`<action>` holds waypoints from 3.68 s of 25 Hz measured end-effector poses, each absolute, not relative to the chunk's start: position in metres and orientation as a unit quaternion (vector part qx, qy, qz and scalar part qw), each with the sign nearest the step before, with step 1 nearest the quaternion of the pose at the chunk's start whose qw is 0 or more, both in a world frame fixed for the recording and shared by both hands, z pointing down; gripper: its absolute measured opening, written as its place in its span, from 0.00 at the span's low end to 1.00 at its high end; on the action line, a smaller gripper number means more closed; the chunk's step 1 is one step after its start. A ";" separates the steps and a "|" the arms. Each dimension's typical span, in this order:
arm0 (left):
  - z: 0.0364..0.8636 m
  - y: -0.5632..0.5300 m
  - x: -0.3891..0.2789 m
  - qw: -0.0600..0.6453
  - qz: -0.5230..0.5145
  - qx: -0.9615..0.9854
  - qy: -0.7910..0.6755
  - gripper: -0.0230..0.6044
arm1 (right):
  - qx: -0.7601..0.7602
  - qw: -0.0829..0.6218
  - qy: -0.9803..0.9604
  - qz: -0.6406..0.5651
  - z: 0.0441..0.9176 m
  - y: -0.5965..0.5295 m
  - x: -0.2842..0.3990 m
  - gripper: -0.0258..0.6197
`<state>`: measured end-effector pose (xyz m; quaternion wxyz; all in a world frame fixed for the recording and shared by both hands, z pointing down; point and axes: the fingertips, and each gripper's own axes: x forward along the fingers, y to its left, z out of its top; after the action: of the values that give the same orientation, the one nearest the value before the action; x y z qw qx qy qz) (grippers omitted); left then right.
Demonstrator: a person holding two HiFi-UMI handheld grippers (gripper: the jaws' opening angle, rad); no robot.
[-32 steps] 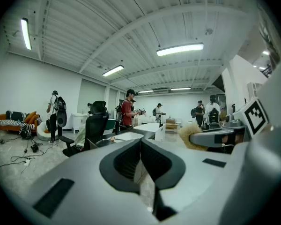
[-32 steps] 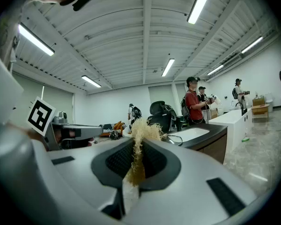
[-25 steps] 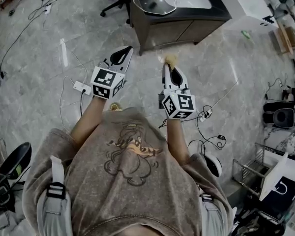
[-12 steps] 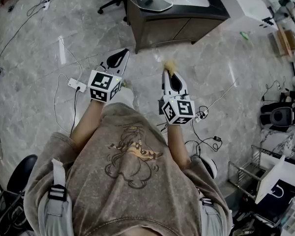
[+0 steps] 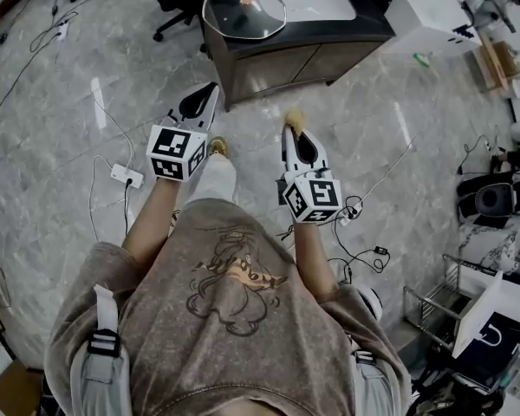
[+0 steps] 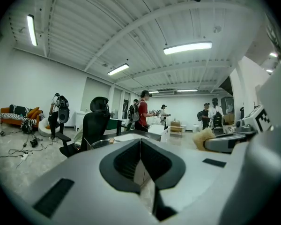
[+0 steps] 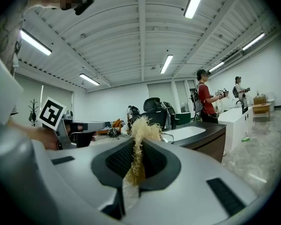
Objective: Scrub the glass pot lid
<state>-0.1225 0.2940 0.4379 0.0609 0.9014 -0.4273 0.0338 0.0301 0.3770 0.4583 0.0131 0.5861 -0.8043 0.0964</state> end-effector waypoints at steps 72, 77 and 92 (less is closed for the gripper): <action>0.480 -0.165 -0.027 0.132 0.157 0.867 -0.455 0.07 | 0.481 0.046 -0.864 0.140 0.468 -0.147 0.109 0.10; 0.493 -0.169 -0.018 0.153 0.165 0.870 -0.439 0.43 | 0.486 0.049 -0.860 0.146 0.475 -0.147 0.111 0.10; 0.591 -0.158 0.005 0.158 0.306 0.861 -0.374 0.57 | 0.501 0.052 -0.849 0.160 0.485 -0.145 0.121 0.10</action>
<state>0.0047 -0.1581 0.5909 0.1579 0.8613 -0.3737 0.3060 0.1213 -0.1448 0.4853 0.0522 0.5012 -0.8488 0.1601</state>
